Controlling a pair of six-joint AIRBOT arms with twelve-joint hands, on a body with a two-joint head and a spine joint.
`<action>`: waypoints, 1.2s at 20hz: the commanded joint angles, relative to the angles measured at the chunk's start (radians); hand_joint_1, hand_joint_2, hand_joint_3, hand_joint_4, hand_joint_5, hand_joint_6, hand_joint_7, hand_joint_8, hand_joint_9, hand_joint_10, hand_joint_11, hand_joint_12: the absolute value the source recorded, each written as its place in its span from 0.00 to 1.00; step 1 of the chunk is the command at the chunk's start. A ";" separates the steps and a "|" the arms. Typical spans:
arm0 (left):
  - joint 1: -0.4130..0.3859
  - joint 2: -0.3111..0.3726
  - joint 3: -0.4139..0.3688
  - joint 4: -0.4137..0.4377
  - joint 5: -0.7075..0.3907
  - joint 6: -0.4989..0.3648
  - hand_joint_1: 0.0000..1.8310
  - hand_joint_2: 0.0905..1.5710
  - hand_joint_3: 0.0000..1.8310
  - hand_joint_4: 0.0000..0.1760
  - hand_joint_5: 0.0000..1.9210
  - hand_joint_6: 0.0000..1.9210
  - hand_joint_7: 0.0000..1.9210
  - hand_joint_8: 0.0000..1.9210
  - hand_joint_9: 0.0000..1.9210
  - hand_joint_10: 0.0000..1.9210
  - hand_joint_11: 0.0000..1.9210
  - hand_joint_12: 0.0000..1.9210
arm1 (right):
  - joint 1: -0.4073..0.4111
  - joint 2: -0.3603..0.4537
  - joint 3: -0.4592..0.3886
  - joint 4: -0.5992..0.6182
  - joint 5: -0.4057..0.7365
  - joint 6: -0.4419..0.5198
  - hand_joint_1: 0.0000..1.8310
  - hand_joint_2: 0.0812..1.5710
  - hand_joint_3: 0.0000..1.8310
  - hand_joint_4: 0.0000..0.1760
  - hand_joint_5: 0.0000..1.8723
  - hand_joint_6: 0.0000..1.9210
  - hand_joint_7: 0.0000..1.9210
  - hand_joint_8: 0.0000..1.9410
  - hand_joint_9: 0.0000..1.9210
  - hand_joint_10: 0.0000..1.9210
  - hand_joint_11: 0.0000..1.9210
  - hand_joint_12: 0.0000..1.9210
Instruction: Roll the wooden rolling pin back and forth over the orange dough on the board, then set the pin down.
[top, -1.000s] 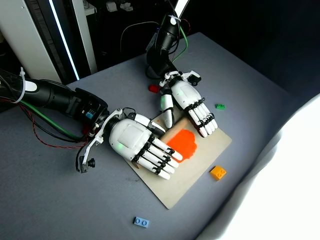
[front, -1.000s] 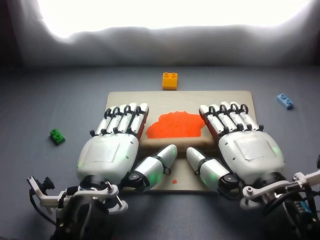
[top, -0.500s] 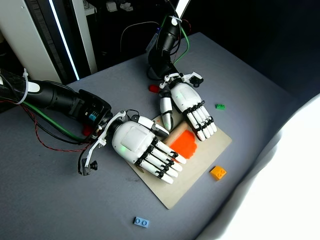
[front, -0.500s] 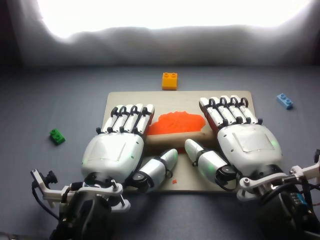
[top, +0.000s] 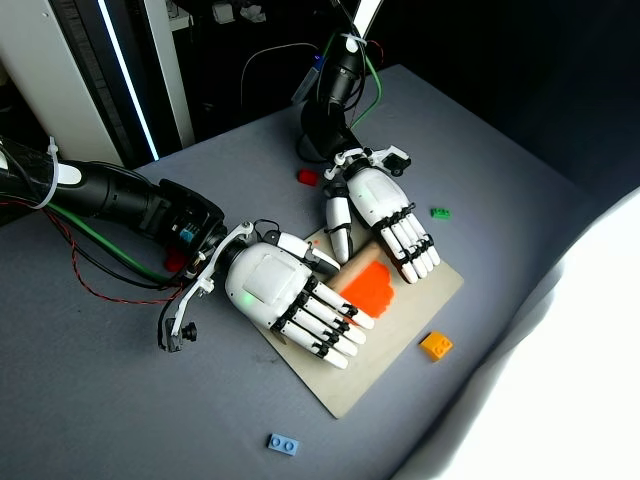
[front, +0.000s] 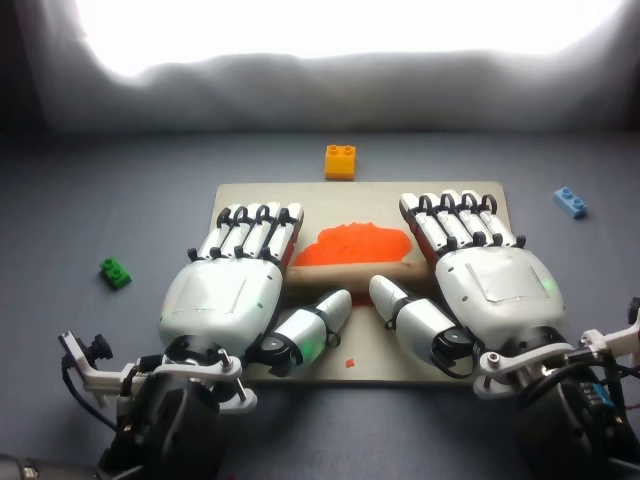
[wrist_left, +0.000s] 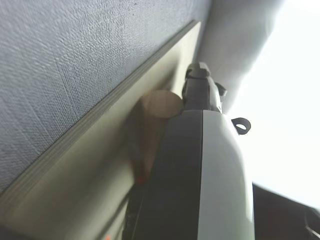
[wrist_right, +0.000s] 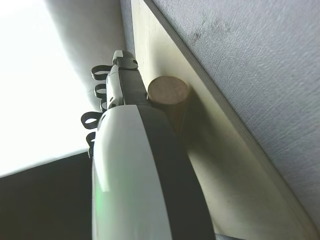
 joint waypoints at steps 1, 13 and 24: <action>-0.007 -0.002 0.006 0.040 -0.066 -0.007 0.00 0.86 0.01 0.00 0.00 0.00 0.01 0.00 0.01 0.00 0.00 0.00 | 0.007 0.000 0.009 -0.032 0.063 0.003 0.00 0.86 0.01 0.00 0.02 0.00 0.02 0.00 0.00 0.00 0.00 0.00; -0.033 -0.008 0.044 0.026 -0.035 -0.019 0.00 0.88 0.01 0.00 0.00 0.00 0.02 0.00 0.00 0.00 0.00 0.00 | 0.012 0.000 0.026 -0.031 0.045 0.008 0.00 0.87 0.01 0.00 0.02 0.00 0.03 0.00 0.00 0.00 0.00 0.00; -0.044 -0.026 0.080 0.010 -0.032 -0.019 0.00 0.88 0.01 0.00 0.01 0.00 0.01 0.00 0.00 0.00 0.00 0.00 | 0.030 -0.023 0.057 -0.031 0.026 0.013 0.00 0.87 0.01 0.00 0.02 0.01 0.03 0.01 0.00 0.00 0.00 0.00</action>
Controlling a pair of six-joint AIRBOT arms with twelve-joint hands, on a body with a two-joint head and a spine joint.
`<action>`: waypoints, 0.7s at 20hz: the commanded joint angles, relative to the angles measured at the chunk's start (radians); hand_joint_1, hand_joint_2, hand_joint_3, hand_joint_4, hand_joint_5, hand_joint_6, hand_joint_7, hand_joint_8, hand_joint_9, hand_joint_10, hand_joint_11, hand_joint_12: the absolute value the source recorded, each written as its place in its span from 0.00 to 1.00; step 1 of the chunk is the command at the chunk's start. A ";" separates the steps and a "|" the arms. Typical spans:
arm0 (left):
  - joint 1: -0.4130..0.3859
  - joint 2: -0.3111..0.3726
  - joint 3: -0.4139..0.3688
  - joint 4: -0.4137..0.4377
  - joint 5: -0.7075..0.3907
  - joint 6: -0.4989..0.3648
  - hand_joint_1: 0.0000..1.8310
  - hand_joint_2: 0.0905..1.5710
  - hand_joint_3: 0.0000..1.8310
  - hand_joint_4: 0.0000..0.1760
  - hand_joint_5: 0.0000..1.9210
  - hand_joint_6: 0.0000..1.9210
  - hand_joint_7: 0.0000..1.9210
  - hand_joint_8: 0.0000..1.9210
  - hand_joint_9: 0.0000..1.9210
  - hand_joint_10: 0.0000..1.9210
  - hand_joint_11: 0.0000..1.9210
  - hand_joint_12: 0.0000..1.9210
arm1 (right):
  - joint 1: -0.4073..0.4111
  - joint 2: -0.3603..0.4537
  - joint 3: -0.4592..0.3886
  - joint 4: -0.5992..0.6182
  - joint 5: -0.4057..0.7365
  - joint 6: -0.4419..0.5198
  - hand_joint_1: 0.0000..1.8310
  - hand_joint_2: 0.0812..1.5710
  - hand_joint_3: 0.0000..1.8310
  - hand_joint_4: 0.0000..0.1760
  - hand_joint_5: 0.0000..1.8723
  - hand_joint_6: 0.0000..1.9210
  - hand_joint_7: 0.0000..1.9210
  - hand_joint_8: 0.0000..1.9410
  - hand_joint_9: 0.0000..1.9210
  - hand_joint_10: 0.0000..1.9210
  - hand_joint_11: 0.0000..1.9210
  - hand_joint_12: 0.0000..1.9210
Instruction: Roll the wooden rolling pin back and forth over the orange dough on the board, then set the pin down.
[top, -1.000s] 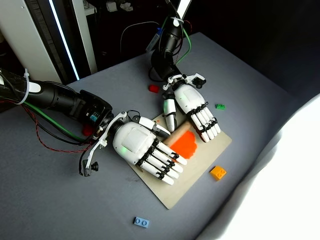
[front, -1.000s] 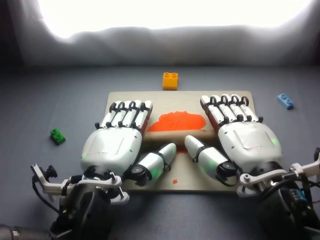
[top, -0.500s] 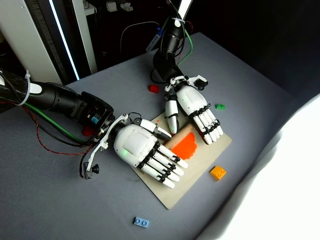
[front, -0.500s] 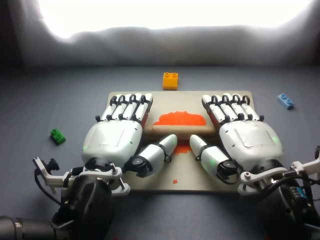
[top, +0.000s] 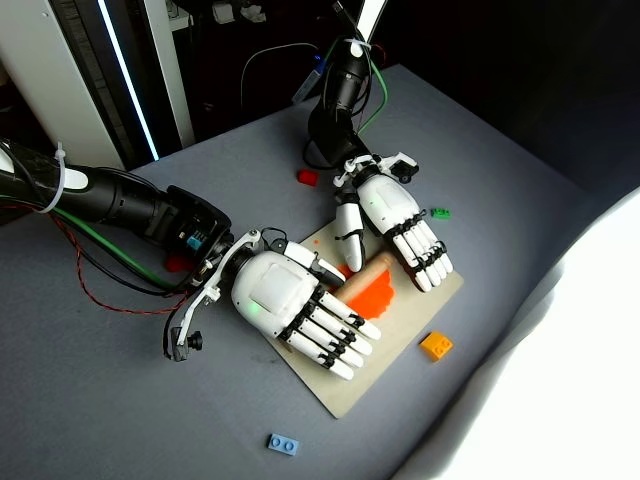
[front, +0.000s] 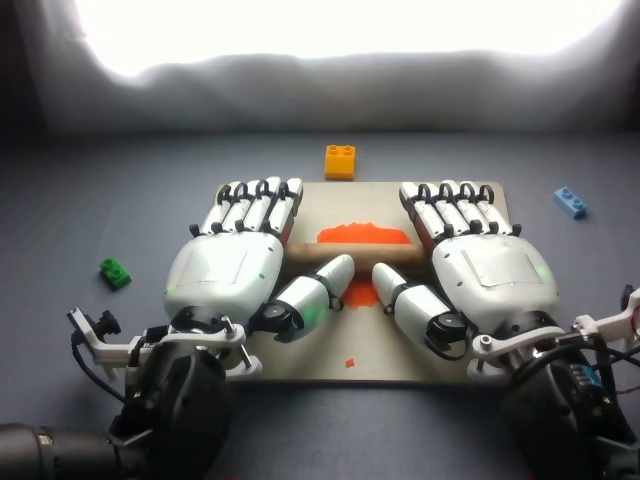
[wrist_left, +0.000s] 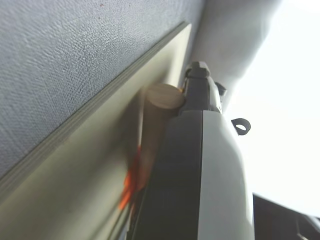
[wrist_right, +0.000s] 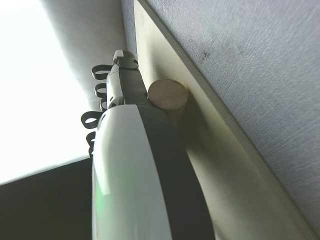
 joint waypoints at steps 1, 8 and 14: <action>-0.004 -0.003 0.006 0.025 -0.064 0.013 0.00 0.88 0.01 0.00 0.01 0.00 0.01 0.00 0.00 0.00 0.00 0.00 | 0.006 -0.003 0.004 -0.049 0.060 0.008 0.00 0.88 0.01 0.00 0.02 0.01 0.03 0.01 0.00 0.00 0.00 0.00; -0.004 -0.004 0.005 0.034 -0.048 0.065 0.00 0.89 0.01 0.00 0.01 0.00 0.01 0.00 0.00 0.00 0.00 0.00 | 0.011 -0.016 0.035 -0.049 0.049 0.013 0.00 0.87 0.00 0.00 0.03 0.01 0.03 0.00 0.01 0.00 0.00 0.00; -0.009 -0.006 0.024 0.025 -0.034 0.065 0.00 0.89 0.01 0.00 0.00 0.00 0.01 0.00 0.00 0.00 0.00 0.00 | 0.022 -0.025 0.066 -0.048 0.031 0.019 0.00 0.87 0.00 0.00 0.02 0.00 0.03 0.00 0.01 0.00 0.00 0.00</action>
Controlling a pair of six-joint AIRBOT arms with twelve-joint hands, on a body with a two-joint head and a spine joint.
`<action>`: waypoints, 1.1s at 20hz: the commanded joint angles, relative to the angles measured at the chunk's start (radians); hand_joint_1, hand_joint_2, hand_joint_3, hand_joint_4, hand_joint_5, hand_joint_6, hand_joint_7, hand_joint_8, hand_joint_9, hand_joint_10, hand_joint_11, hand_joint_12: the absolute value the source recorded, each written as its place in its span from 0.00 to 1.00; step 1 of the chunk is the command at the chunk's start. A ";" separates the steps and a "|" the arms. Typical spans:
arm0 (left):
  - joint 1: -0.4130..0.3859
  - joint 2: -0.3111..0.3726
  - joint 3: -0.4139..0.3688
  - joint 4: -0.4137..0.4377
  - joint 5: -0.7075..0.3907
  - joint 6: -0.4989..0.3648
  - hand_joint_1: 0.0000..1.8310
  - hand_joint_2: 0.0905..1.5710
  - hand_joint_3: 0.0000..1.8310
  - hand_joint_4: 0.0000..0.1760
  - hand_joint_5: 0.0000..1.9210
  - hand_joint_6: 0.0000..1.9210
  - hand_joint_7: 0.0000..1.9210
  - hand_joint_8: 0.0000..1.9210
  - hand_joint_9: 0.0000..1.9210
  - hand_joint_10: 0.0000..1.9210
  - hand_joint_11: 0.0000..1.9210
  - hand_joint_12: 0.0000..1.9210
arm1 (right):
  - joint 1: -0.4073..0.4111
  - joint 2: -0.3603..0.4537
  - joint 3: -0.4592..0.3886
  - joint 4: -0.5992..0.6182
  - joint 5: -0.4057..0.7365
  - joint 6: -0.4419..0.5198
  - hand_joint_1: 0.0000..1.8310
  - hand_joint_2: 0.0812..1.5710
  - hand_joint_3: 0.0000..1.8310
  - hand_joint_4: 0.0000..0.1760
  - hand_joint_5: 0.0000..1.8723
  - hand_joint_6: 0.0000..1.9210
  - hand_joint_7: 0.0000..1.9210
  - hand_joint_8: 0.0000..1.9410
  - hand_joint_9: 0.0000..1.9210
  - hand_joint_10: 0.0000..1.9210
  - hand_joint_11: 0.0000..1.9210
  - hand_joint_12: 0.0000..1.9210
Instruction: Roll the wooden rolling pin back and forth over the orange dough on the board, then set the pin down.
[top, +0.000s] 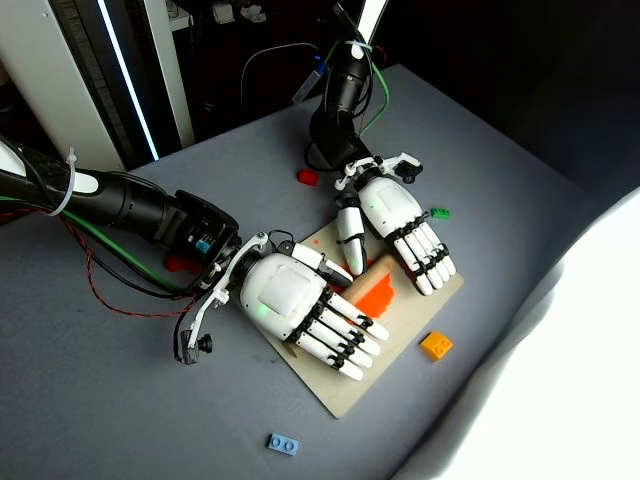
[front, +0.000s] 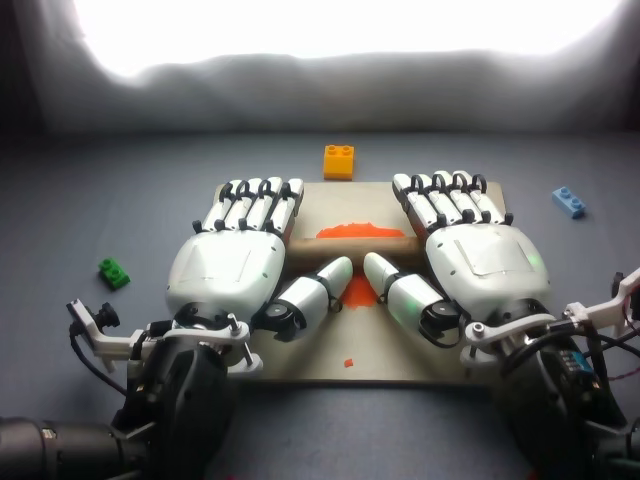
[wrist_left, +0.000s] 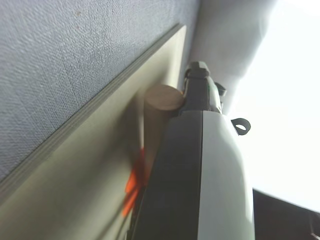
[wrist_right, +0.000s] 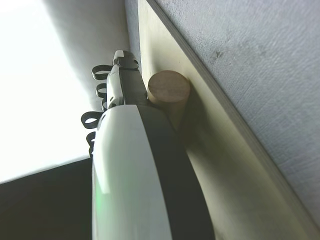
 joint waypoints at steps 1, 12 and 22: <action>-0.003 -0.003 0.009 0.026 -0.058 0.005 0.00 0.89 0.01 0.00 0.00 0.00 0.01 0.00 0.00 0.00 0.00 0.00 | 0.009 -0.002 0.008 -0.030 0.055 0.005 0.00 0.88 0.00 0.00 0.03 0.00 0.04 0.00 0.01 0.00 0.00 0.00; -0.020 -0.020 0.052 0.019 -0.019 -0.009 0.00 0.90 0.01 0.00 0.00 0.00 0.00 0.00 0.00 0.00 0.00 0.00 | 0.019 -0.008 0.046 0.008 0.033 0.005 0.00 0.88 0.00 0.00 0.02 0.01 0.02 0.00 0.00 0.00 0.00 0.00; -0.026 -0.023 0.071 0.017 0.003 -0.001 0.00 0.90 0.01 0.00 0.00 0.00 0.01 0.00 0.01 0.00 0.00 0.00 | 0.027 -0.009 0.062 0.017 0.028 0.009 0.00 0.88 0.00 0.00 0.03 0.01 0.03 0.00 0.00 0.00 0.00 0.00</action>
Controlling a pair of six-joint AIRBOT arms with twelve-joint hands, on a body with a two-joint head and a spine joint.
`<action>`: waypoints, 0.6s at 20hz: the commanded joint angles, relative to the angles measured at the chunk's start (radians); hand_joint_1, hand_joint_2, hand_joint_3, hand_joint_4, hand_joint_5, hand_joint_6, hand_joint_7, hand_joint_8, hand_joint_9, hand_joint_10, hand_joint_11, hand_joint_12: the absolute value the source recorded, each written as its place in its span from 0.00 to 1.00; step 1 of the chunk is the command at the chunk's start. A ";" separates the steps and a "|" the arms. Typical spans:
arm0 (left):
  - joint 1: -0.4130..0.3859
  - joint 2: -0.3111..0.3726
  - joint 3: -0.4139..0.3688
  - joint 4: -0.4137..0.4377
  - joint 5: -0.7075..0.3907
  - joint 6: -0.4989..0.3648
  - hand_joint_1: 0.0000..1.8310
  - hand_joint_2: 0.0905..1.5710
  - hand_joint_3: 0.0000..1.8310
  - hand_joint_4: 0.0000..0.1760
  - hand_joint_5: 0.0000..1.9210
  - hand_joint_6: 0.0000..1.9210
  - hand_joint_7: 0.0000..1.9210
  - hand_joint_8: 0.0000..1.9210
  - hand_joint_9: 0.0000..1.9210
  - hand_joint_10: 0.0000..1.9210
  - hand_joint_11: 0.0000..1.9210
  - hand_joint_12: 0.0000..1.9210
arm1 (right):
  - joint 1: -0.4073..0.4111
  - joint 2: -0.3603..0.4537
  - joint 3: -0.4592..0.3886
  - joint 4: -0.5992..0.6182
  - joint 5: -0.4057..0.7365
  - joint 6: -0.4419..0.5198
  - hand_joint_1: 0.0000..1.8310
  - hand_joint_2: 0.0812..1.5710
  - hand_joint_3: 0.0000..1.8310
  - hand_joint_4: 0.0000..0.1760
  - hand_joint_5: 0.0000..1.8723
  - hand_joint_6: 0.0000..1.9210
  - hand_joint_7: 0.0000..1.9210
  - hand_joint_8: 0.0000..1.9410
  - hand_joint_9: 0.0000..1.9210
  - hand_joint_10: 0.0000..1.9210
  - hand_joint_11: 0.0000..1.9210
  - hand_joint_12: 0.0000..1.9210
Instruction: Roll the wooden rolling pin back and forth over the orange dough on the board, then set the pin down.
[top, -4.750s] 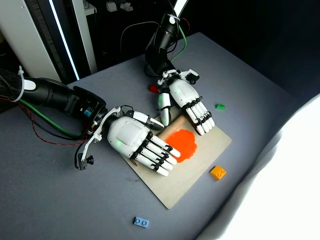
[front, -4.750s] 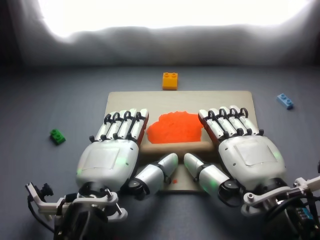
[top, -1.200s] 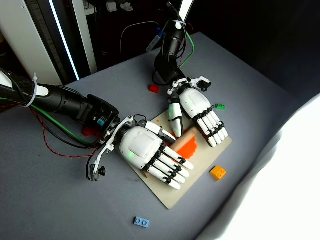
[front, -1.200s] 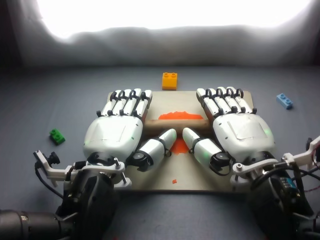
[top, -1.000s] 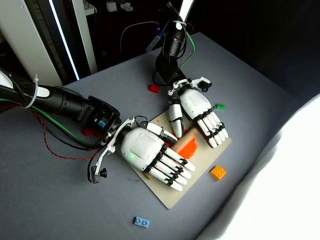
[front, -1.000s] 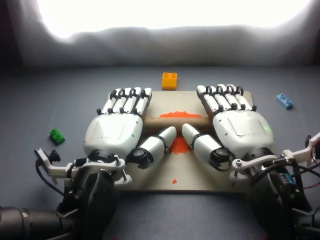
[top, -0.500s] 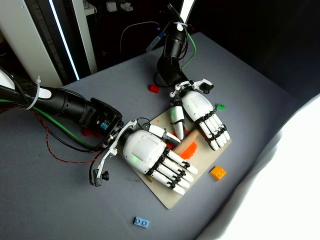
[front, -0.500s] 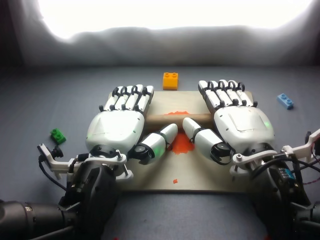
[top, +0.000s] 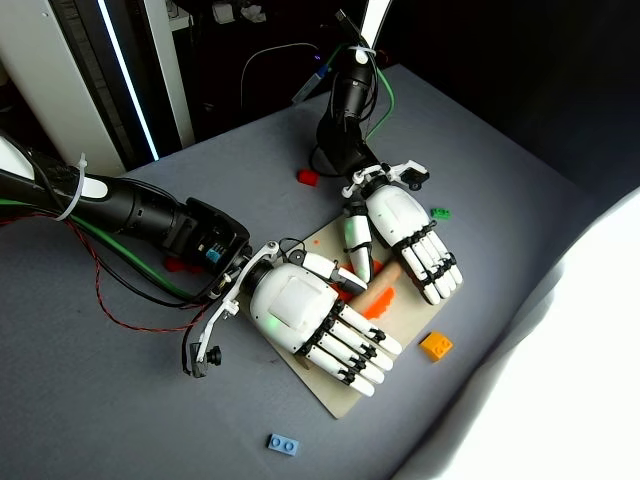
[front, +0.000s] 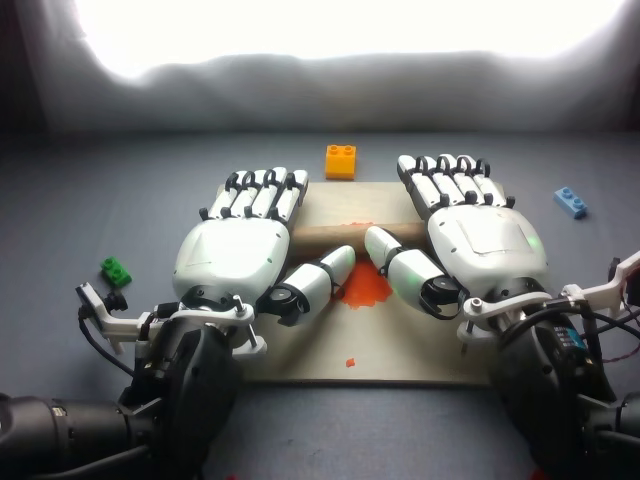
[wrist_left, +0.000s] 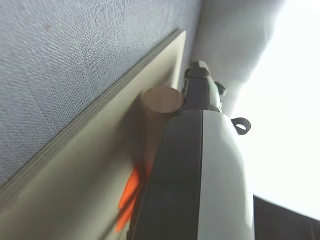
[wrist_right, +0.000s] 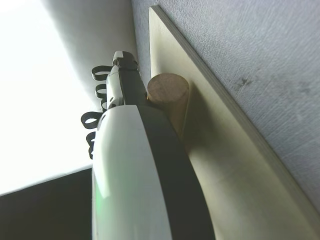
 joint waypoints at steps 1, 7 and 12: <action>-0.003 -0.001 0.008 0.017 -0.060 0.013 0.00 0.90 0.01 0.00 0.00 0.00 0.01 0.00 0.00 0.00 0.00 0.00 | 0.001 0.002 0.009 -0.016 0.054 -0.012 0.00 0.87 0.00 0.00 0.03 0.01 0.03 0.00 0.00 0.00 0.00 0.00; -0.009 -0.011 0.031 0.018 -0.048 0.017 0.00 0.90 0.00 0.00 0.00 0.00 0.01 0.00 0.00 0.00 0.00 0.00 | 0.007 -0.001 0.017 -0.011 0.041 -0.003 0.00 0.87 0.00 0.00 0.02 0.00 0.03 0.00 0.00 0.00 0.00 0.00; -0.014 -0.014 0.045 0.018 -0.033 0.008 0.00 0.90 0.00 0.00 0.00 0.00 0.01 0.00 0.00 0.00 0.00 0.00 | 0.003 0.000 0.021 -0.010 0.028 -0.008 0.00 0.88 0.00 0.00 0.00 0.00 0.01 0.00 0.00 0.00 0.00 0.00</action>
